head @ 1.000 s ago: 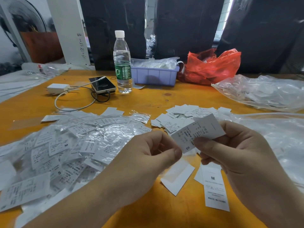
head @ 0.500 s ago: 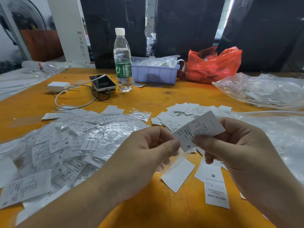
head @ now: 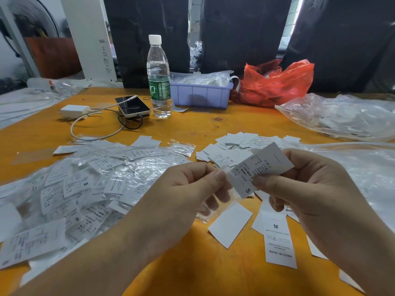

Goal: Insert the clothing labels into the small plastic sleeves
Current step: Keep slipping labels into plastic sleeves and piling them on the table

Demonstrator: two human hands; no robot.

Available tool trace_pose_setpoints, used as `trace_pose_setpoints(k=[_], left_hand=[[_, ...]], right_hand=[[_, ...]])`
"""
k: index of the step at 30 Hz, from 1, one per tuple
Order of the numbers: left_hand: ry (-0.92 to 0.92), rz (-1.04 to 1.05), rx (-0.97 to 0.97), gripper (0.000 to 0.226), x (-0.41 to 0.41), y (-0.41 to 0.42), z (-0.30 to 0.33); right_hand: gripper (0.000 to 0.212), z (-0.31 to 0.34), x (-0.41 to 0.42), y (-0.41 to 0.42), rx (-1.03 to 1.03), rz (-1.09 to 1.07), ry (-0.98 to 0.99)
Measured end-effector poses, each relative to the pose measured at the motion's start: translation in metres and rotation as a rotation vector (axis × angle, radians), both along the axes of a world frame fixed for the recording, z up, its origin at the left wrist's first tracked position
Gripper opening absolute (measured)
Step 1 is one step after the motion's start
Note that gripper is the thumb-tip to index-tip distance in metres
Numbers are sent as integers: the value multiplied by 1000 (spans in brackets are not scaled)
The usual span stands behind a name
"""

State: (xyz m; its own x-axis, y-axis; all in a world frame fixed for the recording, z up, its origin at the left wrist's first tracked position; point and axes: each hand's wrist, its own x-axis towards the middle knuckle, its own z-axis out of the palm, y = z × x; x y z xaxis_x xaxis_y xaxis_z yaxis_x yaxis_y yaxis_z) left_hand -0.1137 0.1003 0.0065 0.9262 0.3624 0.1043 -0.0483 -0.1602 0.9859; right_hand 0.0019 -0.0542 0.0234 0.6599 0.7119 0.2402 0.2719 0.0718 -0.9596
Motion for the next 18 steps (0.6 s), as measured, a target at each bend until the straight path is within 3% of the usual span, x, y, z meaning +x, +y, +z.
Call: trace_pose_setpoints(k=[6,18], left_hand=[[26,-38,-101,40,-1,-1,2],[31,-68,-68,32,1,1,-2]], right_hand=[[17,-2,2,-1,-32,40,-21],[13,-5,1,0,-22,71,-45]])
